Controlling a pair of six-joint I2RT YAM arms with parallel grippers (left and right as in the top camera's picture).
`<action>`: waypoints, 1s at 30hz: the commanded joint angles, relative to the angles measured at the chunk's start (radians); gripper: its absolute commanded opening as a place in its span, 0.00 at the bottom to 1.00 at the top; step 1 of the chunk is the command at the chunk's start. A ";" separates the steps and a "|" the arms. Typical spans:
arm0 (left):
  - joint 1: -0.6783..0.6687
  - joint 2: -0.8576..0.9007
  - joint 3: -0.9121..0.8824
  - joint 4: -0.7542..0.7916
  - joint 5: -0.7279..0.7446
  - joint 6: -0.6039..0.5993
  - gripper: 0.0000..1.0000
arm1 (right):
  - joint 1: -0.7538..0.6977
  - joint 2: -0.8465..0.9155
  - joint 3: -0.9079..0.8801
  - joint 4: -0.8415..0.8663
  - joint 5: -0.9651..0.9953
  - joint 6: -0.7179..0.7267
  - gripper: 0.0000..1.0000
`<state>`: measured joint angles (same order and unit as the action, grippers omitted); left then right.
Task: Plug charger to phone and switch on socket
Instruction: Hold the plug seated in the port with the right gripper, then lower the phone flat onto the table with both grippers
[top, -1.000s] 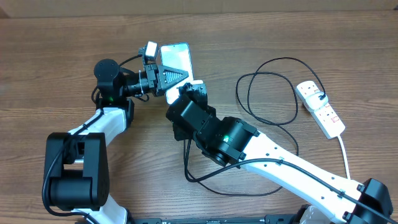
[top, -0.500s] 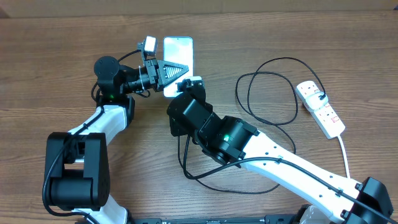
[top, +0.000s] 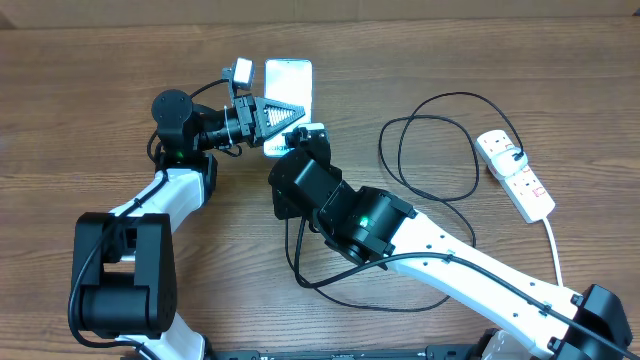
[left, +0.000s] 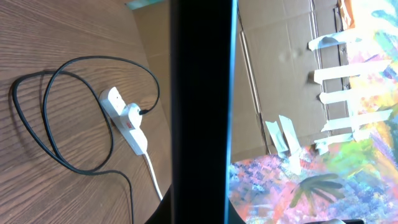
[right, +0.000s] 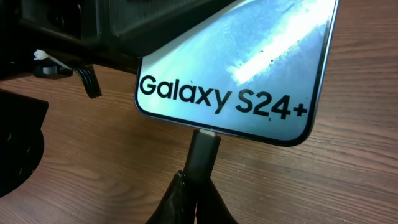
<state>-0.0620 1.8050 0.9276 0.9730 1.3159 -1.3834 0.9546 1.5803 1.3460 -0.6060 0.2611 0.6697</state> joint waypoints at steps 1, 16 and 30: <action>-0.120 0.000 -0.027 0.000 0.211 0.037 0.04 | -0.013 -0.010 0.103 0.173 0.033 -0.015 0.04; -0.142 0.000 -0.027 0.000 0.238 0.037 0.04 | -0.013 -0.010 0.103 0.190 0.033 -0.016 0.04; -0.132 0.000 -0.029 0.000 0.244 0.065 0.04 | -0.013 -0.020 0.103 0.197 -0.142 -0.015 0.37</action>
<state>-0.0662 1.8050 0.9360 0.9733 1.3586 -1.3556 0.9558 1.5803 1.3460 -0.5797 0.1822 0.6827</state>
